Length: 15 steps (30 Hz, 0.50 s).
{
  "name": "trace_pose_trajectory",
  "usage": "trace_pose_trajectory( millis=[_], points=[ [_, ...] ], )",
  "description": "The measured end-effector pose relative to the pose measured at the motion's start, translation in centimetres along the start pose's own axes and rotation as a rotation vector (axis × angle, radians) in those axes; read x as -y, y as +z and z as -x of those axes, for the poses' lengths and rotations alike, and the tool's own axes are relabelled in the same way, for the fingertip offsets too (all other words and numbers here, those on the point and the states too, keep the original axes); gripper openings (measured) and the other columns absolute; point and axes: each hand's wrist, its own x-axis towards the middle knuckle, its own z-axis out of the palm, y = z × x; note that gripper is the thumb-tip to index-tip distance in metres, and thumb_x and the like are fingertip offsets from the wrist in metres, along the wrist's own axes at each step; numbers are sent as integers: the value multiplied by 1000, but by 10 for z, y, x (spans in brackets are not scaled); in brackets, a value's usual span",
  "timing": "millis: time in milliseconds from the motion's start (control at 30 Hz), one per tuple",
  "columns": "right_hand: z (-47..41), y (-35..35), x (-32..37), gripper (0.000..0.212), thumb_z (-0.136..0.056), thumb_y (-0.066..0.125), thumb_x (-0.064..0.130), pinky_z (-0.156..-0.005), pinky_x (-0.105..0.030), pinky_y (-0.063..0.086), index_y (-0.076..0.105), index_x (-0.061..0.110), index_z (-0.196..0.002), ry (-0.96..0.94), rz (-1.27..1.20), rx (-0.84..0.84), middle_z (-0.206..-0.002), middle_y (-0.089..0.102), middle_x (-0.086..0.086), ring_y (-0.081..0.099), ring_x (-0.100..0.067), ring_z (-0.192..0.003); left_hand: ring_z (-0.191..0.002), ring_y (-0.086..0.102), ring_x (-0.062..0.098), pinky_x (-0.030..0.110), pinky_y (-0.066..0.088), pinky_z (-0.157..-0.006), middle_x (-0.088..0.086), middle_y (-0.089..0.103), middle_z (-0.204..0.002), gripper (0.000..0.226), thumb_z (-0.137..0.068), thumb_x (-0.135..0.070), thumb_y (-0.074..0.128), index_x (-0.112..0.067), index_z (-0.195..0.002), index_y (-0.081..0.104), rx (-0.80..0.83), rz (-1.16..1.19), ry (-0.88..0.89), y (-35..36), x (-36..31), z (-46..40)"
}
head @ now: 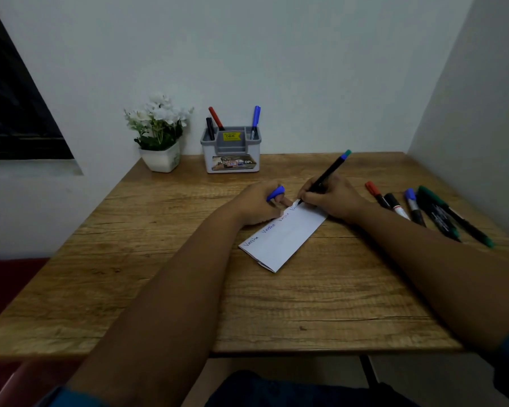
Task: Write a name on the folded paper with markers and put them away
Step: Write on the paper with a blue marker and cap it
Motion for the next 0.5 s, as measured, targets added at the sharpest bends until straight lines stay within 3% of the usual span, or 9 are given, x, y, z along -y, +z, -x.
trace_pose_trajectory(
  millis=[100, 200, 367, 500],
  points=[
    [0, 0, 0, 8, -87, 66, 14, -81, -24, 50, 74, 12, -86, 21, -18, -24, -89, 72, 2, 65, -9, -90, -84, 53, -9, 12, 43, -70, -16, 63, -96, 22, -82, 0, 66, -3, -103, 58, 7, 22, -8, 0, -2, 1],
    [1, 0, 0, 8, -86, 66, 12, -80, -25, 50, 74, 11, -85, 35, -53, -61, -85, 72, 4, 65, -7, -86, -88, 55, -8, 15, 45, -73, -12, 66, -102, 19, -82, 0, 65, -5, -98, 58, 7, 37, -14, 0, -1, 1],
    [1, 0, 1, 7, -87, 66, 12, -86, -28, 52, 73, 11, -87, 36, -24, -18, -88, 72, 3, 65, -8, -90, -83, 54, -7, 13, 42, -67, -20, 60, -88, 19, -83, 1, 65, -12, -92, 55, 4, 59, -17, -1, -4, 3],
    [2, 0, 3, 7, -87, 67, 14, -85, -27, 51, 72, 11, -89, 46, -25, -24, -91, 71, 1, 64, -10, -93, -100, 60, 7, 26, 49, -84, -12, 67, -101, 25, -81, 1, 66, -21, -83, 53, 12, 67, -11, 0, -2, 2]
  ],
)
